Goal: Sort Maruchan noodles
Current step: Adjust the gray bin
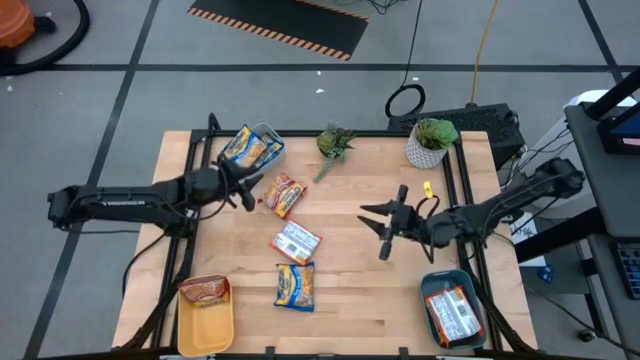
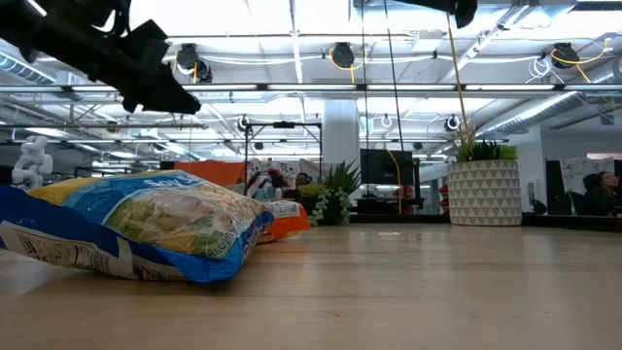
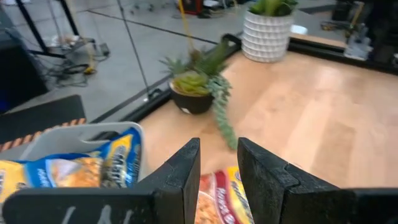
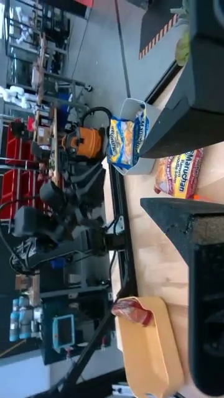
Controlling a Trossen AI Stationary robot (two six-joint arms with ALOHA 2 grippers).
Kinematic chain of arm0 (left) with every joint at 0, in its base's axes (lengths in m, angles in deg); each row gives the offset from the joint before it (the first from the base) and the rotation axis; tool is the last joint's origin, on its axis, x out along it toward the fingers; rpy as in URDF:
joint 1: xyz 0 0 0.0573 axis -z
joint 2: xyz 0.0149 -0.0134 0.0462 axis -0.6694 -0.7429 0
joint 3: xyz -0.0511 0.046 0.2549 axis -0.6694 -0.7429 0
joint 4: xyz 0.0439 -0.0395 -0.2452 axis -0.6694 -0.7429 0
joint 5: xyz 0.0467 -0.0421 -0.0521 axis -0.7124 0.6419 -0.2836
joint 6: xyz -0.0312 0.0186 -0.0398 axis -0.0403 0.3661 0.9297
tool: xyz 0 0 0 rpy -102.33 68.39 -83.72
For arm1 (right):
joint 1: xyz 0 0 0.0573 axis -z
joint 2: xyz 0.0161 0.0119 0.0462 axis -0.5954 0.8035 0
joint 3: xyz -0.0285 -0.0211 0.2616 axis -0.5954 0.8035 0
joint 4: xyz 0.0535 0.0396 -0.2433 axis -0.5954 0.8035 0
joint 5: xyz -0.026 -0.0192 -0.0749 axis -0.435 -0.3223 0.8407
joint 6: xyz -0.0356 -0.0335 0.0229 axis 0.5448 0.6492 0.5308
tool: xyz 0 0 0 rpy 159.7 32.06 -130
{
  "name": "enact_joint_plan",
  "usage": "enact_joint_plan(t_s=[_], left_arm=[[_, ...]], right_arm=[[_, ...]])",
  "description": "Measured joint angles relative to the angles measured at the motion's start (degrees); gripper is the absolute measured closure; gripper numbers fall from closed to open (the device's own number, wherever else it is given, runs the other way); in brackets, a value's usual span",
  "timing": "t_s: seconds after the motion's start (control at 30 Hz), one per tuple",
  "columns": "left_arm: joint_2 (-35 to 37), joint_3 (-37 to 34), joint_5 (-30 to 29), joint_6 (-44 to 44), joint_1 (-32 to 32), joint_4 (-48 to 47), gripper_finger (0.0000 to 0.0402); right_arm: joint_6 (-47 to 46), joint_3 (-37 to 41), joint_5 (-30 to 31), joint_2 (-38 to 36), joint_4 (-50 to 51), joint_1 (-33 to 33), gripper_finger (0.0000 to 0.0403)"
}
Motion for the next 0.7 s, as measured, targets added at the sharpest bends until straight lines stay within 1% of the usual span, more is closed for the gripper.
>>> enact_joint_plan(t_s=[0.1, 0.3, 0.4, 0.43, 0.5, 0.57, 0.63, 0.7], left_arm=[[-0.02, 0.0, 0.0, 0.92, 1.68, -1.2, 0.0289], [-0.02, 0.0, 0.0, 5.05, 2.52, -0.85, 0.0289], [-0.5, 0.0, -0.01, 6.75, 2.61, -0.87, 0.0289], [-0.97, 0.0, -0.01, 7.5, 2.61, -0.88, 0.0289], [-2.3, 0.0, 0.0, 8.04, 2.61, -1.27, 0.0289], [-4.31, 0.0, 0.0, 8.49, 2.61, -0.98, 0.0289], [-6.74, 0.0, 0.29, 8.9, 2.61, -0.92, 0.0289], [-9.53, 0.0, 2.27, 8.78, 2.59, 0.85, 0.0289]], right_arm=[[0.4, 0.03, -3.69, 1.63, -3.13, 1.27, 0.0293], [2.02, 0.01, -4.67, 6.11, -10.88, 3.01, 0.0293], [5.52, 0.03, -8.75, 8.22, -14.47, 4.11, 0.0293], [6.26, 0.03, -9.87, 8.72, -15.38, 4.57, 0.0293], [6.66, 0.03, -10.18, 9.25, -16.36, 5.61, 0.0293], [6.38, 0.01, -10.18, 9.57, -16.37, 6.8, 0.0293], [5.76, 0.01, -11.45, 9.65, -16.07, 7.78, 0.0293], [4.8, 0.01, -12.94, 9.62, -16.21, 8.65, 0.0293]])
